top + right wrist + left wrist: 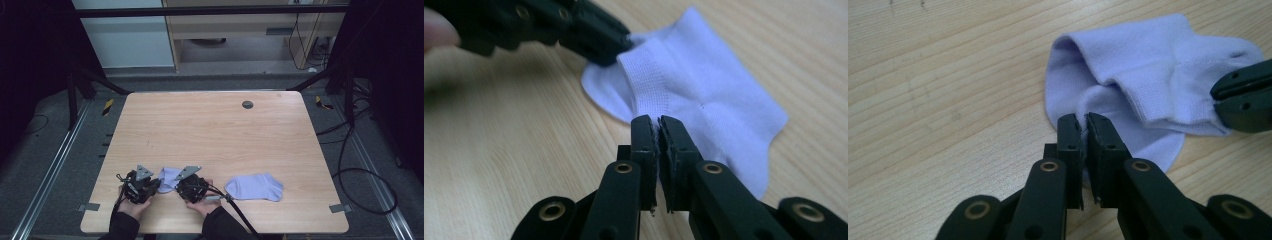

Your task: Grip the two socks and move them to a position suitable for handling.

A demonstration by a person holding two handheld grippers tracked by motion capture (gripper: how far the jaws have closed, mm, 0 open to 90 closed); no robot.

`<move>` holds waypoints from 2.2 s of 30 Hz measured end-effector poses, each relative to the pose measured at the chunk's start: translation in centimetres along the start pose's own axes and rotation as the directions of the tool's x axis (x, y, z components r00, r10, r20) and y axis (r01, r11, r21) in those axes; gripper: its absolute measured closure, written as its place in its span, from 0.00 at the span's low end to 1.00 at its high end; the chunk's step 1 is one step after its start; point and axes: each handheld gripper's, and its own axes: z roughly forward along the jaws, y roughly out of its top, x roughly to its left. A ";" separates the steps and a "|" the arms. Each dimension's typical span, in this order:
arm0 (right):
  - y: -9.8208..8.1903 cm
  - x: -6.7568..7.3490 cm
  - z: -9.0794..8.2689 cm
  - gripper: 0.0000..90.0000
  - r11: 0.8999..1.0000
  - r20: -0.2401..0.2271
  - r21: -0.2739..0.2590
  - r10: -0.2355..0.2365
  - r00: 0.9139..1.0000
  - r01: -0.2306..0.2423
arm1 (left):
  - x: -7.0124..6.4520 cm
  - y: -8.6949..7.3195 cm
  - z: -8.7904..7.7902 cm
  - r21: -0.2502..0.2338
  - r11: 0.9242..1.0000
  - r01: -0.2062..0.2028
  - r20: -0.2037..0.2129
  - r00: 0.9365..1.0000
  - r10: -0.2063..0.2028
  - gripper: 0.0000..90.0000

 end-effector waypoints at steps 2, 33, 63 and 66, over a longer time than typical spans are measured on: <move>0.3 -0.1 -0.6 0.96 0.999 -0.016 -0.048 0.017 1.000 -0.018 | 0.1 0.0 0.0 0.001 1.000 0.000 0.008 1.000 0.000 0.94; 4.1 -7.7 -1.1 0.77 0.983 0.232 -0.153 0.139 0.963 -0.105 | 0.3 0.1 -1.0 -0.035 0.998 0.050 0.014 0.999 -0.049 0.78; 1.6 -7.9 -1.4 0.98 0.978 0.183 -0.122 0.189 0.965 -0.169 | 1.4 0.9 -1.0 -0.037 0.997 0.073 -0.031 0.997 -0.074 0.96; 0.7 -7.0 -2.3 0.98 0.978 0.185 -0.131 0.183 0.966 -0.161 | 2.0 1.0 -0.5 -0.026 0.997 0.067 -0.044 0.997 -0.068 0.96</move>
